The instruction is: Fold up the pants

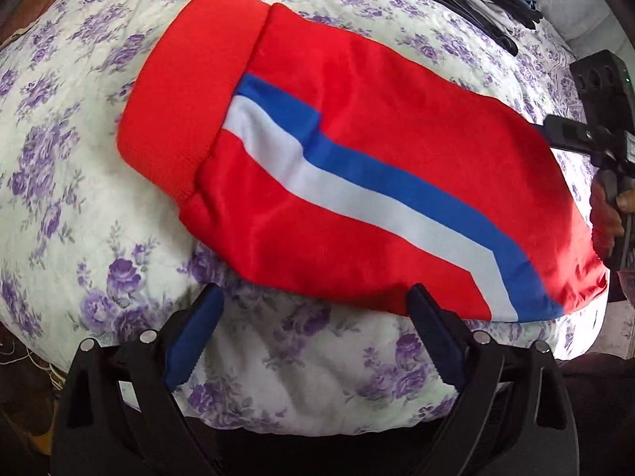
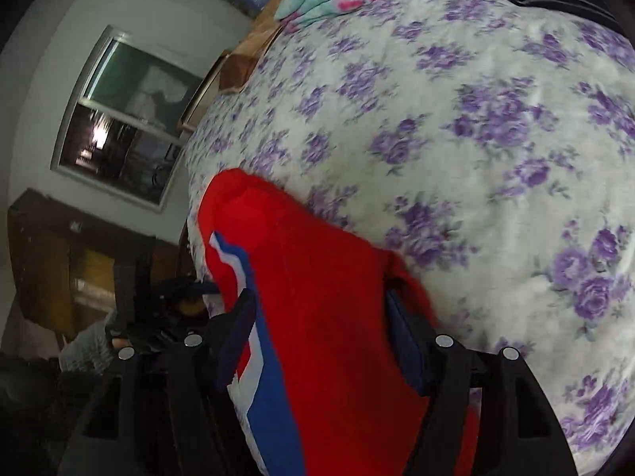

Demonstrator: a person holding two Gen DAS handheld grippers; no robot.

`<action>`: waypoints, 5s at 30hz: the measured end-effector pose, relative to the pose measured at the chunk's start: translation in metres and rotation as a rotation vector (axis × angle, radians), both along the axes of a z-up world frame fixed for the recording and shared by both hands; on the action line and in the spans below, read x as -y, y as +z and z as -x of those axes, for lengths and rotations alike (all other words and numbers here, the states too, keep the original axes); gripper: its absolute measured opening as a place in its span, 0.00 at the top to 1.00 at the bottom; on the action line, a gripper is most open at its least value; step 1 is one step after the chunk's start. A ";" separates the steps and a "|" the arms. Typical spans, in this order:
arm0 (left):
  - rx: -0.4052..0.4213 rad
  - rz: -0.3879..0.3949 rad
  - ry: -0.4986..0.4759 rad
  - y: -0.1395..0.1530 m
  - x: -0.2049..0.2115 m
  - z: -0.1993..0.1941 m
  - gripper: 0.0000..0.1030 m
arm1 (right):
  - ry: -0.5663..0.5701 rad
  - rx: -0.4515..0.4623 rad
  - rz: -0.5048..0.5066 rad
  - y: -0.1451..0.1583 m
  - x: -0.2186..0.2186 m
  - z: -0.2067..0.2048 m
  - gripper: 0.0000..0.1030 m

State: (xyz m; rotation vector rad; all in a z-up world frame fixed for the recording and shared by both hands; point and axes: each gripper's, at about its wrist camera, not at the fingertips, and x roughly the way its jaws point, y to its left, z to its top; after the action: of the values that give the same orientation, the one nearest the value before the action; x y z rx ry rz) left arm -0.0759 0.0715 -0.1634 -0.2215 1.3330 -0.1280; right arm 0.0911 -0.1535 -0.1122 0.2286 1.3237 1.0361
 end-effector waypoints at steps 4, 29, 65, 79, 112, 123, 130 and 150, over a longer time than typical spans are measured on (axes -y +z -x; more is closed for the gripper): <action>0.018 -0.047 0.021 0.005 0.000 0.007 0.11 | 0.082 0.055 -0.020 0.020 -0.009 0.021 0.33; 0.081 0.057 0.033 0.021 -0.001 -0.031 0.10 | -0.401 -0.236 -0.184 -0.033 0.076 -0.048 0.41; 0.183 0.038 -0.227 0.065 0.062 -0.062 0.08 | -0.956 0.082 -0.009 0.048 0.232 0.212 0.43; 0.116 0.043 -0.466 0.047 0.148 -0.068 0.08 | -1.608 -0.095 -0.338 -0.038 0.350 0.300 0.37; 0.154 0.125 0.074 0.059 -0.079 -0.029 0.08 | -0.422 0.812 0.700 0.028 -0.004 0.166 0.77; 0.092 0.171 0.111 0.033 -0.087 -0.029 0.08 | -0.284 0.701 0.538 0.036 -0.013 0.191 0.56; 0.072 0.217 0.145 0.025 -0.091 -0.026 0.08 | -0.617 0.533 0.491 0.042 0.041 0.151 0.56; 0.225 0.337 0.193 0.012 -0.092 -0.049 0.09 | -0.561 0.334 0.506 -0.002 0.050 0.143 0.30</action>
State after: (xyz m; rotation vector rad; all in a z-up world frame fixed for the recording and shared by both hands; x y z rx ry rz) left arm -0.0272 0.1633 -0.1513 -0.6021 1.0542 -0.2086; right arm -0.0516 -0.2034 -0.1139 0.0326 1.0822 0.2355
